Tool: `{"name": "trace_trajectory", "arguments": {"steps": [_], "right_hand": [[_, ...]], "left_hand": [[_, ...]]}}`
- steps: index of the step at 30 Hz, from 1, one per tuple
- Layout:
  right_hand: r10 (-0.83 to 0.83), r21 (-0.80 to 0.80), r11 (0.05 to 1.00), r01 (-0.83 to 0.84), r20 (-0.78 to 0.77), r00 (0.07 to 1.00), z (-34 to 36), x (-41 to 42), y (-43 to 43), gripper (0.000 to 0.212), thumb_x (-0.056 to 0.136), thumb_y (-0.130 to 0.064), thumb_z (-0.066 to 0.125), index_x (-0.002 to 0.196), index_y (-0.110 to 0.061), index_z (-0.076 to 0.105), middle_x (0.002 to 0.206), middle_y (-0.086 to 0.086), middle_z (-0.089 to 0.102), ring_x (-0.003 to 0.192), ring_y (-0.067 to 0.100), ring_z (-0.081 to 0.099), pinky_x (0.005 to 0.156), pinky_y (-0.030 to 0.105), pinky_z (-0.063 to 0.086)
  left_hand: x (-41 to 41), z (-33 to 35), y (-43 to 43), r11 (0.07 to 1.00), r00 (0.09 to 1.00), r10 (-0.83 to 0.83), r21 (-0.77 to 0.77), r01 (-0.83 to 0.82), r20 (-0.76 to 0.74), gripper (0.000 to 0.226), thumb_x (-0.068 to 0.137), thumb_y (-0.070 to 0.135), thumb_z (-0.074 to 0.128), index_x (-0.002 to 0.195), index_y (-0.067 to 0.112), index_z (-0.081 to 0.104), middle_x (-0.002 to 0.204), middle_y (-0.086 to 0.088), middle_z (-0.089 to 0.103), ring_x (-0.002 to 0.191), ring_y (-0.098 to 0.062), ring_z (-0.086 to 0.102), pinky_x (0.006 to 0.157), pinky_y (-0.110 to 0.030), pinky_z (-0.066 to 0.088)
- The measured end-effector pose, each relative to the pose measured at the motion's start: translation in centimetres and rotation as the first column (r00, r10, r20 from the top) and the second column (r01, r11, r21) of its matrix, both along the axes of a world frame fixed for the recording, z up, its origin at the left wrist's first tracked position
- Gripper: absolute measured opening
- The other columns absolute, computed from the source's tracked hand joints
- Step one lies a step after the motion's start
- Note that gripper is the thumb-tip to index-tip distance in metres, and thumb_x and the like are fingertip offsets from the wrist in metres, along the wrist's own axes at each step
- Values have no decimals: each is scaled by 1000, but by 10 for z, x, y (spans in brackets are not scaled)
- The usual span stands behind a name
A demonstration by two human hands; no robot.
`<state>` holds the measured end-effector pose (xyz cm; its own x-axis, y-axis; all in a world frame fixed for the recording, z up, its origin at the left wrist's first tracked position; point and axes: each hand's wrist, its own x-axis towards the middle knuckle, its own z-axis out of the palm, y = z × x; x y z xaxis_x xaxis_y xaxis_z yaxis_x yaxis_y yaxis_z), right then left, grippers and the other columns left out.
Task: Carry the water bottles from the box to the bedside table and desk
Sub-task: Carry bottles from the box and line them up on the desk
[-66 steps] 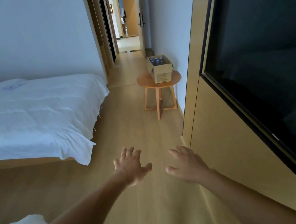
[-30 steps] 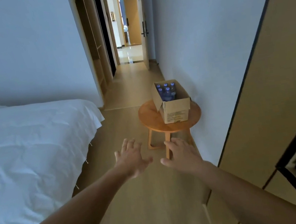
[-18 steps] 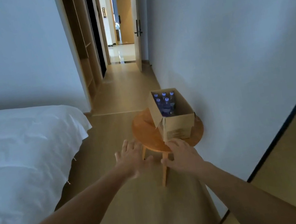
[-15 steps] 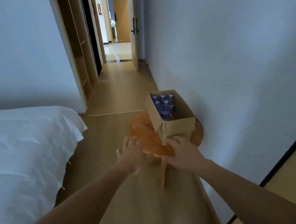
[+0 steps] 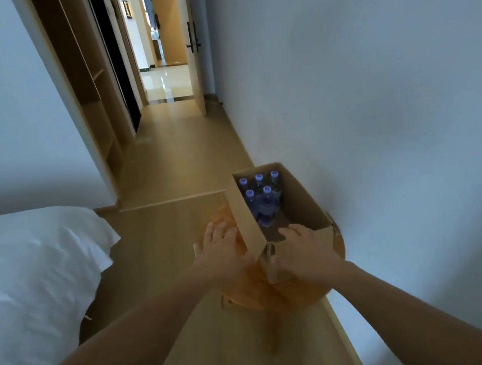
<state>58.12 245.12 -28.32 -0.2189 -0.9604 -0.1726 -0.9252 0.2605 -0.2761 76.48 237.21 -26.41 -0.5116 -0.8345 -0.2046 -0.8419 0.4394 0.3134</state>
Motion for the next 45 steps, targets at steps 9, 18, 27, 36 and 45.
{"name": "trace_trajectory", "arguments": {"steps": [9,18,27,36,45], "right_hand": [[24,13,1000,-25,94,995,-9,-77,-146,73,92,-57,51,152,-22,28,158,4,28,146,26,25,117,48,30],[-122,122,987,103,156,980,-47,-120,-255,63,94,-48,56,147,-23,33,150,6,38,137,27,38,111,43,35],[-257,238,949,207,205,944,-101,-164,-337,70,93,-44,60,150,-18,29,150,6,37,137,27,37,110,40,34],[-284,279,945,170,444,850,-189,-209,-391,72,79,-51,73,141,-33,40,142,-2,47,128,22,48,106,44,43],[-259,147,964,222,704,661,-215,-215,-396,27,86,-35,73,110,-32,62,108,-13,66,101,2,61,95,34,50]], "left_hand": [[-64,-15,-139,996,996,81,18,-82,41,84,95,61,48,160,20,15,169,-3,5,156,-26,-5,121,-59,13],[-112,-61,-260,991,997,72,114,-71,-4,78,92,54,56,157,25,24,168,0,12,156,-23,0,122,-54,15],[-168,-111,-361,976,998,-58,210,55,10,80,94,61,46,158,20,20,168,-6,11,156,-26,0,124,-51,12],[-203,-144,-388,978,998,-5,211,-8,62,79,97,58,47,160,23,15,169,-3,4,156,-23,-6,124,-48,8],[-206,-145,-382,973,995,47,223,-66,89,79,97,57,47,160,22,14,169,-1,4,156,-21,-7,126,-46,9]]}}
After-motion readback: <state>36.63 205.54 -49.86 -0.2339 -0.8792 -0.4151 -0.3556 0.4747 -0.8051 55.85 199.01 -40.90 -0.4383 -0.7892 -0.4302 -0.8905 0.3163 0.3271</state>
